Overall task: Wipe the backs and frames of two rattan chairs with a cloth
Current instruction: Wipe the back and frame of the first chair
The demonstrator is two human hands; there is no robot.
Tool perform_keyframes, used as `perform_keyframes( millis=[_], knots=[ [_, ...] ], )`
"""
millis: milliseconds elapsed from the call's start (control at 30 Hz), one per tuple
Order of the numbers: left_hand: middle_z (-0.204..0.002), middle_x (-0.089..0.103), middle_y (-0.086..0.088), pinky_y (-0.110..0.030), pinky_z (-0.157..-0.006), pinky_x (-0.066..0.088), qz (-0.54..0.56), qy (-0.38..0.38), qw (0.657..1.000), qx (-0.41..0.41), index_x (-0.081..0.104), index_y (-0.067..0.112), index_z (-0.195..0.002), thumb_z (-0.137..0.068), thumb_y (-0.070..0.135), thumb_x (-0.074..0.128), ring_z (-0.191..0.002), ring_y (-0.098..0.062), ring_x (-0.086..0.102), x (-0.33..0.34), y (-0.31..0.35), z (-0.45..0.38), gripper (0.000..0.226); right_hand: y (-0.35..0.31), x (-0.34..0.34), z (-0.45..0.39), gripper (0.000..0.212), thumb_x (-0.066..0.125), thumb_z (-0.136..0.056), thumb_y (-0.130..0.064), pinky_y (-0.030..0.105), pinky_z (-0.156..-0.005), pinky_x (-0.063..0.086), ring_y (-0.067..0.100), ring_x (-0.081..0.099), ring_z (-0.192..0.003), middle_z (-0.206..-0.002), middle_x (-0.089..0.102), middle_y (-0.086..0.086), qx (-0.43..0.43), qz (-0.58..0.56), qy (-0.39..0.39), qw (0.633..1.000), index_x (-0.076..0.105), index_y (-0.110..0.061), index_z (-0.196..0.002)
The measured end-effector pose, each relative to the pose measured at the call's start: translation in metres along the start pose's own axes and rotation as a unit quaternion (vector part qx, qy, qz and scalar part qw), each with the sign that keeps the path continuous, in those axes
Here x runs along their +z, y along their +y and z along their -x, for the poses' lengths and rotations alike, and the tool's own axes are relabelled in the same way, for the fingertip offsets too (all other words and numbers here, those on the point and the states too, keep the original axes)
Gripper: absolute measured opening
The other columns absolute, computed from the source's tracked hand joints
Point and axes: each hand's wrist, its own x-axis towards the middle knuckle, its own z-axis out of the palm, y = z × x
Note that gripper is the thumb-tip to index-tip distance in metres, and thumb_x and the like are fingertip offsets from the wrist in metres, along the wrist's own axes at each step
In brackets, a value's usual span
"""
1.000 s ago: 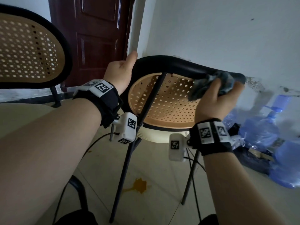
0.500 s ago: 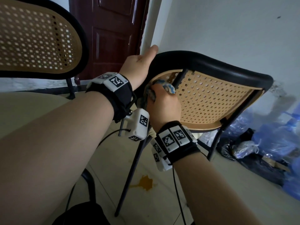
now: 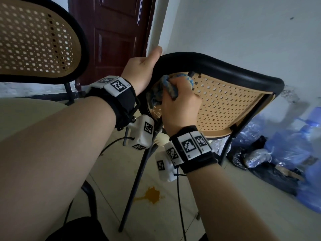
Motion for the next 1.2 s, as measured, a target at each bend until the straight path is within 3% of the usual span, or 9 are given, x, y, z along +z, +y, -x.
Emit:
perform_keyframes(
  millis=[133,233,333,433,533,667,933,1067,1200],
  knots=[
    [-0.068,0.034,-0.008,-0.022,-0.042,0.026,-0.007,-0.002,1.000,0.003,0.037,0.019,-0.064,-0.095,0.063,0.047,-0.060,-0.016,0.037,0.000,0.001,0.002,0.055,0.001,0.016,0.011,0.023,0.055,-0.089,-0.005,0.041,-0.072,0.055,0.037,0.063,-0.087,-0.100,0.067,0.016,-0.007,0.058,-0.151,0.987,0.060,-0.007,-0.111],
    [-0.064,0.033,-0.003,-0.021,-0.040,0.025,-0.017,-0.001,1.000,0.000,0.031,0.022,-0.062,-0.095,0.064,0.047,-0.059,-0.017,0.036,0.000,0.002,0.003,0.055,0.007,0.019,0.018,0.021,0.053,-0.090,-0.006,0.045,-0.071,0.055,0.038,0.062,-0.085,-0.097,0.064,0.017,-0.007,0.091,-0.209,0.974,0.056,-0.008,-0.111],
    [-0.062,0.031,-0.002,-0.020,-0.039,0.024,-0.012,0.000,1.000,0.001,0.029,0.022,-0.061,-0.094,0.064,0.047,-0.057,-0.018,0.034,0.000,0.002,0.003,0.057,0.012,0.003,0.023,0.022,0.059,-0.087,-0.008,0.041,-0.065,0.057,0.037,0.065,-0.078,-0.090,0.068,0.017,-0.025,0.005,-0.138,0.990,0.061,-0.008,-0.109],
    [-0.073,0.040,-0.008,-0.021,-0.046,0.029,-0.009,-0.003,1.000,0.000,0.045,0.015,-0.070,-0.093,0.065,0.047,-0.064,-0.016,0.041,-0.001,0.000,0.000,0.055,0.016,-0.016,0.018,0.019,0.061,-0.084,-0.013,0.018,-0.057,0.046,0.017,0.063,-0.064,-0.078,0.066,0.000,-0.072,-0.032,-0.014,0.997,0.060,-0.010,-0.102],
    [-0.078,0.047,-0.005,-0.025,-0.055,0.034,0.004,-0.011,1.000,-0.003,0.053,0.019,-0.080,-0.093,0.066,0.046,-0.067,-0.016,0.046,-0.001,0.000,0.000,0.050,0.026,-0.033,0.008,0.020,0.055,-0.089,-0.021,0.012,-0.055,0.045,0.001,0.058,-0.066,-0.080,0.056,-0.020,-0.038,-0.064,0.090,0.993,0.056,-0.010,-0.106],
    [-0.078,0.047,-0.004,-0.031,-0.064,0.035,0.023,-0.012,1.000,-0.005,0.052,0.018,-0.080,-0.093,0.065,0.047,-0.069,-0.019,0.046,0.001,-0.002,0.001,0.049,0.042,-0.044,0.005,0.019,0.059,-0.089,-0.016,0.014,-0.064,0.051,-0.007,0.061,-0.077,-0.087,0.060,-0.020,0.033,-0.094,0.128,0.987,0.057,-0.013,-0.108],
    [-0.076,0.045,-0.006,-0.025,-0.058,0.036,0.021,-0.012,1.000,-0.001,0.049,0.015,-0.075,-0.096,0.062,0.045,-0.067,-0.019,0.044,0.002,0.000,0.004,0.051,0.047,-0.029,-0.007,0.025,0.071,-0.078,-0.026,0.001,-0.066,0.043,-0.013,0.055,-0.069,-0.080,0.055,-0.018,0.058,-0.001,0.009,0.998,0.054,-0.023,-0.096],
    [-0.066,0.037,-0.005,-0.015,-0.040,0.028,0.006,0.008,1.000,0.005,0.038,0.018,-0.065,-0.096,0.061,0.044,-0.061,-0.018,0.040,0.005,-0.001,0.004,0.054,0.062,-0.024,0.013,0.029,0.072,-0.080,-0.029,0.031,-0.070,0.060,0.015,0.066,-0.076,-0.088,0.067,-0.003,0.040,0.078,-0.117,0.989,0.056,-0.019,-0.103],
    [-0.063,0.037,0.002,-0.024,-0.054,0.034,-0.020,0.034,0.998,0.041,0.034,0.018,-0.063,-0.102,0.055,0.038,-0.058,-0.011,0.039,0.008,-0.007,0.009,0.053,0.080,-0.017,0.040,0.038,0.069,-0.082,-0.032,0.031,-0.063,0.051,0.028,0.065,-0.074,-0.089,0.068,0.004,-0.019,0.178,-0.208,0.962,0.054,-0.016,-0.114]
  ],
)
